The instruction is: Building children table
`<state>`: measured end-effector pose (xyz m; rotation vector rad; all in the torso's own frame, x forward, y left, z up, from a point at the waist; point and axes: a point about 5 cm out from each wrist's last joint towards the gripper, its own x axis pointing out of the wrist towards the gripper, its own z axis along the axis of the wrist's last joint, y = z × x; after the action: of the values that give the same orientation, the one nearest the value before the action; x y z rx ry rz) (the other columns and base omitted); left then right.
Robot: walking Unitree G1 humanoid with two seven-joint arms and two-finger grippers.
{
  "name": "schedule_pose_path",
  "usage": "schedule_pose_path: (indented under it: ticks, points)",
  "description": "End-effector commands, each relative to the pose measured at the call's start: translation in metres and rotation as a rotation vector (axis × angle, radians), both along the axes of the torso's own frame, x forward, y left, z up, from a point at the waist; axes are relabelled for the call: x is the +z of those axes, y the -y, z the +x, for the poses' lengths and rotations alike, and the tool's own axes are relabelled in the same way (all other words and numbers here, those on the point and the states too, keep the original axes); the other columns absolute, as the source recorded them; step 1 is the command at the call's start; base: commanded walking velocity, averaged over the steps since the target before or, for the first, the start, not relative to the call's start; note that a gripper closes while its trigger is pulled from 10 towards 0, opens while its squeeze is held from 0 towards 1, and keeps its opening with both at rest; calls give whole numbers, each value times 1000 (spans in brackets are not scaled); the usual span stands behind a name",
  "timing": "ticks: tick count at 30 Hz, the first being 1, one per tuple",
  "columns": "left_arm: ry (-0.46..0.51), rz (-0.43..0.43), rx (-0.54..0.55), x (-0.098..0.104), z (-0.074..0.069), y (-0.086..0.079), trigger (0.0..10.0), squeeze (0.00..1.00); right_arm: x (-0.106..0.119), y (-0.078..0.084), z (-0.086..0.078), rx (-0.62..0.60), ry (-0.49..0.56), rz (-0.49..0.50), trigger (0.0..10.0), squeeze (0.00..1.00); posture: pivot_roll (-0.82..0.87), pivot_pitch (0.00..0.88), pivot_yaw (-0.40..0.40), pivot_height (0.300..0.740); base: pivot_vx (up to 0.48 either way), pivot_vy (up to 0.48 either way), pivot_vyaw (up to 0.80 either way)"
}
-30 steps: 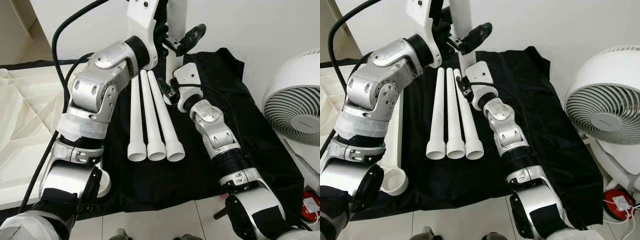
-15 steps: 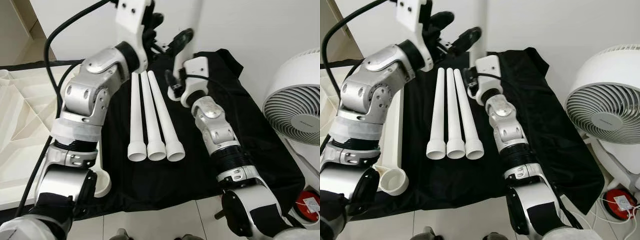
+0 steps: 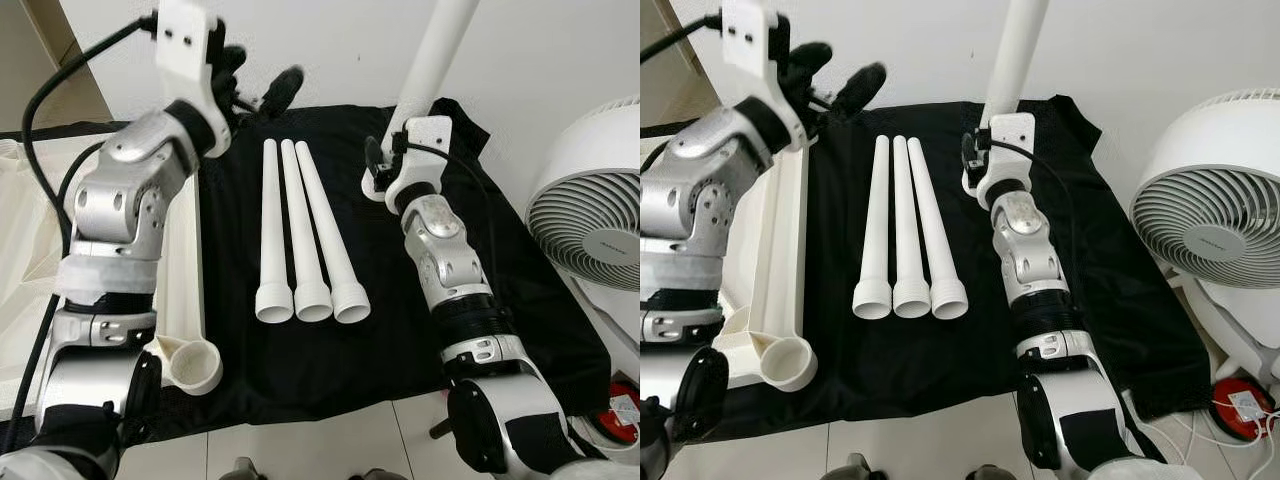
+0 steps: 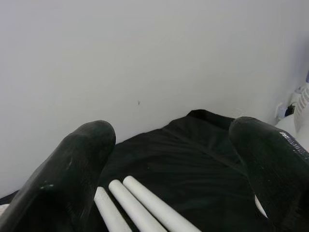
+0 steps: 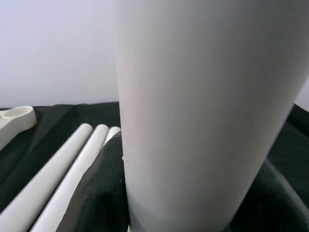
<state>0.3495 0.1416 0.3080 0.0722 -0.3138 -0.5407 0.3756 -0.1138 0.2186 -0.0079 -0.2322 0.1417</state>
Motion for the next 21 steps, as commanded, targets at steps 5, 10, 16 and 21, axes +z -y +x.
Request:
schedule_pose_path:
  ticks: [5, 10, 16, 21]
  points:
    - [-82, -44, 271, -37, 5, -37, 10000, 0, -10, 9, -8, -29, -12, -16, 10000, 0, -48, 43, 54, 740, 0, 0, 0]
    - [-135, -55, 340, -56, 4, -50, 10000, 0, -17, 13, -11, -24, -33, -19, 10000, 0, -48, 39, 51, 740, 0, 0, 0]
    - [-173, -35, 352, -83, -6, -50, 10000, 0, -22, 20, -14, -29, -37, -64, 10000, 0, -51, 36, 39, 740, 0, 0, 0]
    - [-202, -30, 332, -99, -10, -47, 10000, 0, -22, 25, -15, -41, -39, -77, 10000, 0, -58, 40, 28, 740, 0, 0, 0]
